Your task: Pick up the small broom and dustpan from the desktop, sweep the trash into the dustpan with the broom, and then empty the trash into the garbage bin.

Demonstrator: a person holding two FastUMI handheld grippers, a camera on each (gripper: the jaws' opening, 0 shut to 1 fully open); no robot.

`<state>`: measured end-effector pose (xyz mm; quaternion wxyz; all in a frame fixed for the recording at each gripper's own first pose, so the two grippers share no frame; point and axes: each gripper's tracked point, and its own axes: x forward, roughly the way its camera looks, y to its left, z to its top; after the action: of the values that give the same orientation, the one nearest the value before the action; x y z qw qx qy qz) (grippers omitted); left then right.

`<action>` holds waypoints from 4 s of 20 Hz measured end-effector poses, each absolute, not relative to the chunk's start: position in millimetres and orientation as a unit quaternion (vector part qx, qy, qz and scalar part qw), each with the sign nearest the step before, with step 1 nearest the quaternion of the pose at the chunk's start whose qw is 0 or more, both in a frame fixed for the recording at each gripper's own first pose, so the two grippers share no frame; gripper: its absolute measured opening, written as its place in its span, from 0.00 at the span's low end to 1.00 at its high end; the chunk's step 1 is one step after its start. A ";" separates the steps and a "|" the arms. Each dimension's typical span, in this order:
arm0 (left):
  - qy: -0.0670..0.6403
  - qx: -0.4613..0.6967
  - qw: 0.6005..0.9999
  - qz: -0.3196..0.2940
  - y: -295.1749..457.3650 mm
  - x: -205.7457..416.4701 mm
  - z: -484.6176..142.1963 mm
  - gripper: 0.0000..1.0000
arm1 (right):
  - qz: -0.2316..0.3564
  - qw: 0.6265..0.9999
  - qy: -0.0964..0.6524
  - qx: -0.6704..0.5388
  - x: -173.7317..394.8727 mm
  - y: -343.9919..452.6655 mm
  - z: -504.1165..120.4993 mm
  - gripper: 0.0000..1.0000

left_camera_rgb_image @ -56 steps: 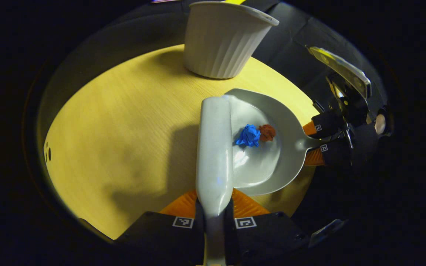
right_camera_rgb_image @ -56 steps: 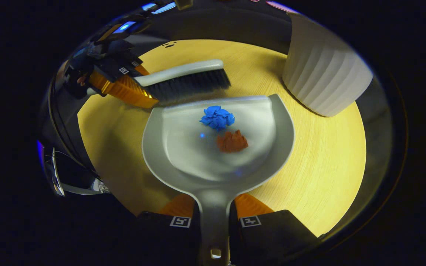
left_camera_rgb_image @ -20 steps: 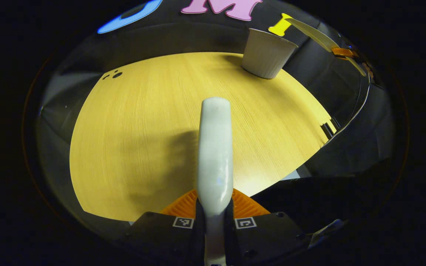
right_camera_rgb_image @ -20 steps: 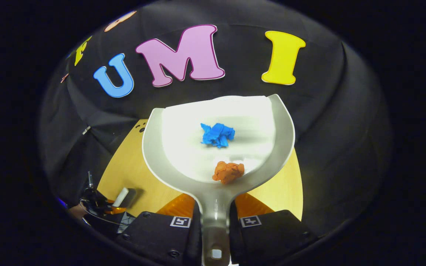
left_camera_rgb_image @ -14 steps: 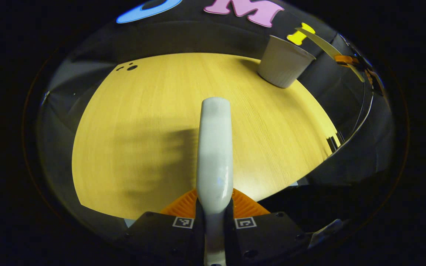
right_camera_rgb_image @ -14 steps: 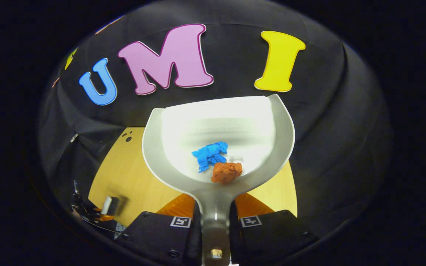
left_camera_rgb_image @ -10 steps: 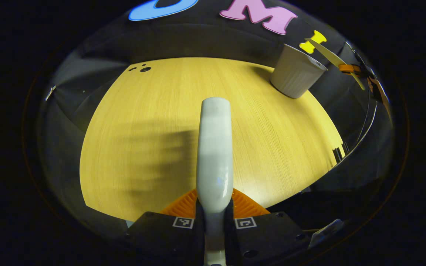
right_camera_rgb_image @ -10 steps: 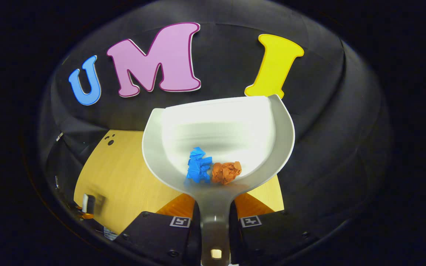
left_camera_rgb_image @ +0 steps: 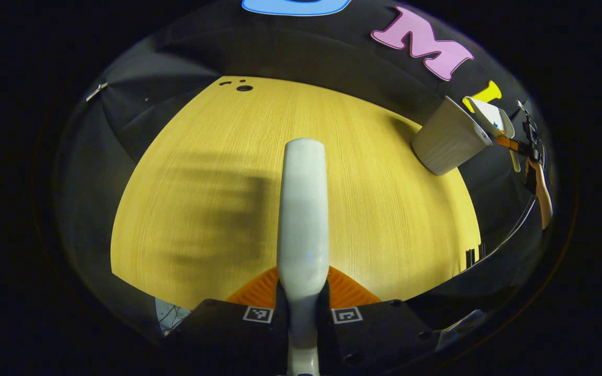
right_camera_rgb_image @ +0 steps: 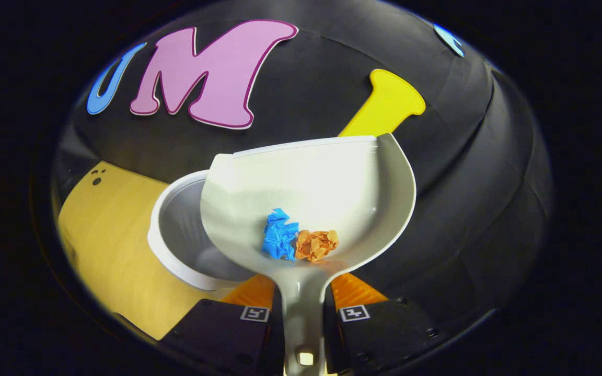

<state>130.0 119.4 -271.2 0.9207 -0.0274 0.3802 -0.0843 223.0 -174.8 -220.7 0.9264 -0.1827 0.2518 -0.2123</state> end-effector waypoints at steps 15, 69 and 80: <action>0.397 -0.108 0.907 -0.091 115.1 141.4 -265.5 0.27 | -0.249 0.827 0.229 -0.450 215.1 -203.3 -202.4 0.34; 0.307 0.000 0.949 -0.068 123.8 134.0 -266.2 0.27 | -0.018 0.968 0.199 -0.151 93.9 98.3 -203.0 0.34; 0.350 0.055 0.934 -0.052 109.2 183.5 -293.3 0.27 | 0.009 0.928 0.371 -0.027 62.5 127.2 -381.5 0.34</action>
<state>183.5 109.2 -293.3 0.9336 0.0545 0.3503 -0.0520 62.5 127.2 -381.5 0.9281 -0.0271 0.3713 0.0090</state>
